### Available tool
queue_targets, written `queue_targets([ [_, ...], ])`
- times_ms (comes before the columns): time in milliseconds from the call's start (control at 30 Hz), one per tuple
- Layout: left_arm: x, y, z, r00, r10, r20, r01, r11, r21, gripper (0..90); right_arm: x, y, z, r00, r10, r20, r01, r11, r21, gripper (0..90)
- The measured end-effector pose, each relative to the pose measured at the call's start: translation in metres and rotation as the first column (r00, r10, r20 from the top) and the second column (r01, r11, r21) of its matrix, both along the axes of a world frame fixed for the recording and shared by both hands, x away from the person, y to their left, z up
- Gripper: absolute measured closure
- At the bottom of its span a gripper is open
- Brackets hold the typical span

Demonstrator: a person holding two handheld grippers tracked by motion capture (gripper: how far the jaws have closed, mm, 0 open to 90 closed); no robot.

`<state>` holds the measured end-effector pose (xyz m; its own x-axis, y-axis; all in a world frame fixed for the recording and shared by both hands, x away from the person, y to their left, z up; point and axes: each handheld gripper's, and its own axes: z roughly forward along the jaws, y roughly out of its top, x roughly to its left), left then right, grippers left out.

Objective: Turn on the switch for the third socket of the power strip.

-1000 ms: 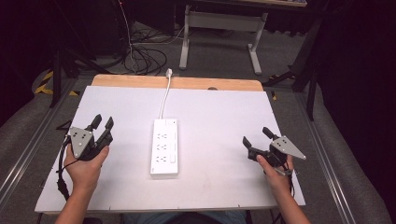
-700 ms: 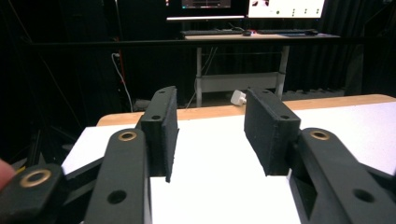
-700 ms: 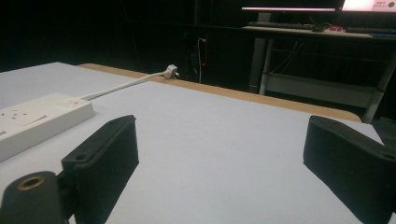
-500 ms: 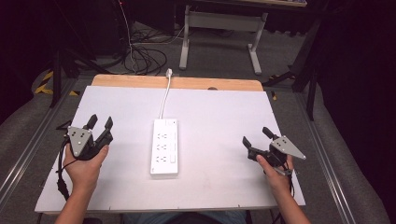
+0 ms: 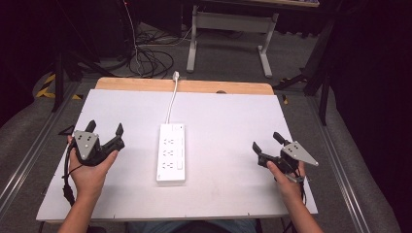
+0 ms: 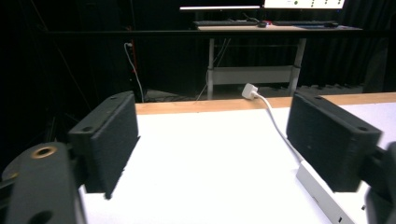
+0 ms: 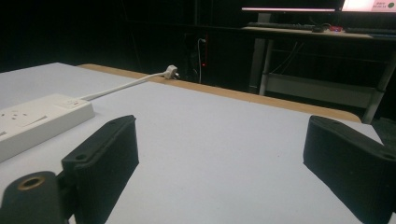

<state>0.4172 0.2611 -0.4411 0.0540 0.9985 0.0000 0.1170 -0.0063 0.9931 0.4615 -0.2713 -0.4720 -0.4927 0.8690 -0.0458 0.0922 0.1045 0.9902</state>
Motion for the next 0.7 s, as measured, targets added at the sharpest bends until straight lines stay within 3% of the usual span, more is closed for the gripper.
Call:
queue_targets([
  [267, 0.0003, 0.0007, -0.0015, 0.9998, -0.019, -0.004, 0.019, 0.9998, -0.002, 5.6, 0.0003, 0.0001, -0.0001, 1.0, 0.001, 0.001, -0.001, 1.0, 0.0, 10.6],
  [700, 0.0007, 0.0013, -0.003, 0.9997, -0.023, -0.008, 0.023, 0.9997, -0.005, 3.0, 0.0009, -0.0004, -0.0002, 1.0, 0.006, 0.0, -0.006, 0.9999, 0.011, 1.7],
])
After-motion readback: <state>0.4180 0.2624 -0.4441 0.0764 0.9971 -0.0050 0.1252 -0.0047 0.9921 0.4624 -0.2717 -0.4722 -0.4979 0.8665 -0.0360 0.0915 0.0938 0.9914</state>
